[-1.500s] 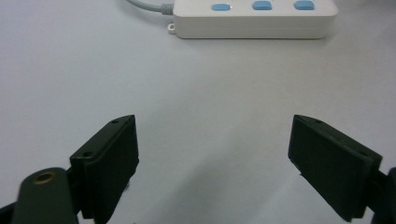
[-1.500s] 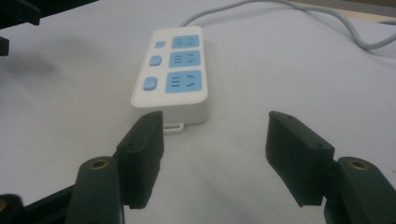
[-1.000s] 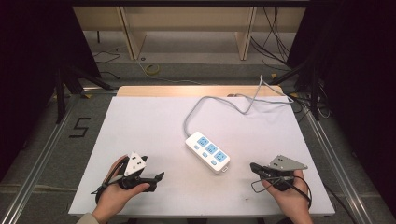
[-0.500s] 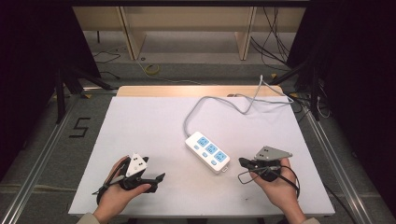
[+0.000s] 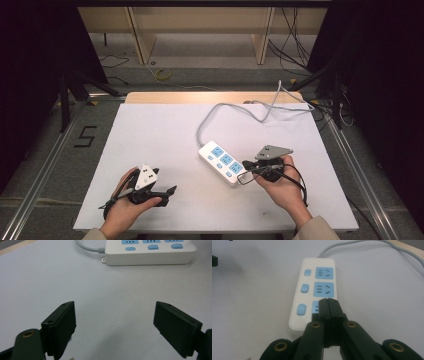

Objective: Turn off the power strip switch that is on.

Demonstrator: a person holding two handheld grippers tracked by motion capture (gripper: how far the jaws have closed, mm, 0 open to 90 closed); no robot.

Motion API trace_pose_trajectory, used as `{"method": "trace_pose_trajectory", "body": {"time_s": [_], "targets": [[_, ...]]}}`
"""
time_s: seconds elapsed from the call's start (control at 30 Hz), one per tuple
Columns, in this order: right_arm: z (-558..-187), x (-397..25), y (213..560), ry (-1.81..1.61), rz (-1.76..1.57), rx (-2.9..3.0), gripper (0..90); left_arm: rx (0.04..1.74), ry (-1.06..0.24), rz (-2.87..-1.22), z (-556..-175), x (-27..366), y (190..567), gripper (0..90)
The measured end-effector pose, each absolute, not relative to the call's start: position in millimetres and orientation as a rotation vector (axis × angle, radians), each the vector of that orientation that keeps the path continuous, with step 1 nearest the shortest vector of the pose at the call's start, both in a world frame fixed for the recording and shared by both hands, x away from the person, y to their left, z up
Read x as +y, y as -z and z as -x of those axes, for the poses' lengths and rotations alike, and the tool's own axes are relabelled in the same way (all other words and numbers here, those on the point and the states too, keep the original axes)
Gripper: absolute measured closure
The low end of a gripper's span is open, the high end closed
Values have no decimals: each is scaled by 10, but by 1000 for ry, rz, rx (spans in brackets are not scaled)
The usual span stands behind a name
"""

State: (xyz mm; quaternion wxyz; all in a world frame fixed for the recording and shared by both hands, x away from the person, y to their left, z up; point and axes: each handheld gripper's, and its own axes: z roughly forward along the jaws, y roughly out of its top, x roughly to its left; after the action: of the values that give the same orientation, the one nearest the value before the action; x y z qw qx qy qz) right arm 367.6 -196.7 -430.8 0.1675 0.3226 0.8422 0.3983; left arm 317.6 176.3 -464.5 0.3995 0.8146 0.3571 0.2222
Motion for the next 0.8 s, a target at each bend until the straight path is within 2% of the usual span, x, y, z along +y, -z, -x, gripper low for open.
{"method": "trace_pose_trajectory", "body": {"time_s": [0.8], "targets": [[-3781, -1841, 4235, -1121, -901, 2402, 900, 900, -572, -2068, -3177, 1759, 4646, 181]]}}
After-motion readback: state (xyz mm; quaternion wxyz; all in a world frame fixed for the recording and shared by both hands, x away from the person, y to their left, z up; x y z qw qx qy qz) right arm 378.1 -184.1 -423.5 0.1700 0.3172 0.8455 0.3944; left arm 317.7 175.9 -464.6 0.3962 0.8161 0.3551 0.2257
